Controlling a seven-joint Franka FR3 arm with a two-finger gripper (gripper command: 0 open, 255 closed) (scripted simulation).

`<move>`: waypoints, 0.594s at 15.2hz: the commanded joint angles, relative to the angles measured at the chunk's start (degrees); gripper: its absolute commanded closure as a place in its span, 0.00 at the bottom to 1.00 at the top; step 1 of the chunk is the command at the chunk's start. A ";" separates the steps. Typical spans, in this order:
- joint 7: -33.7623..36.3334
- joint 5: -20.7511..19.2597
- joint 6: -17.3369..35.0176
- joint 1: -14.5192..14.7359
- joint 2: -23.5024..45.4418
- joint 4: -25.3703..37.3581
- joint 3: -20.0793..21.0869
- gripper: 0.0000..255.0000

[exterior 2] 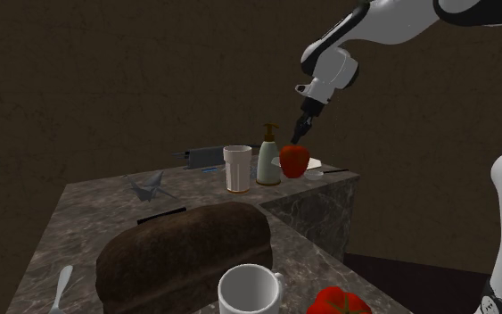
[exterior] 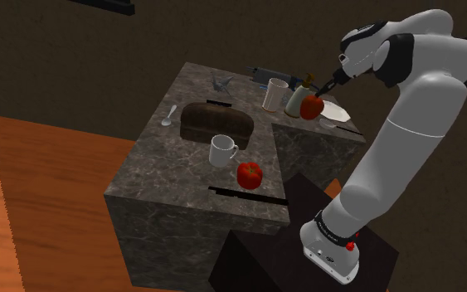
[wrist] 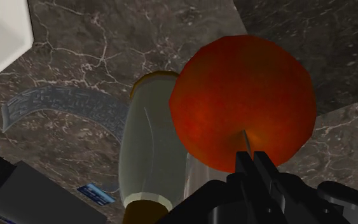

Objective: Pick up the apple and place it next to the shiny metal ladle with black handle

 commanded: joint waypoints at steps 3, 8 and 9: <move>-2.11 2.13 1.91 -0.55 1.47 -1.61 0.60 1.00; -4.62 4.77 3.94 -1.31 3.36 -3.21 1.48 1.00; -4.62 4.77 3.94 -1.31 3.36 -3.22 1.49 1.00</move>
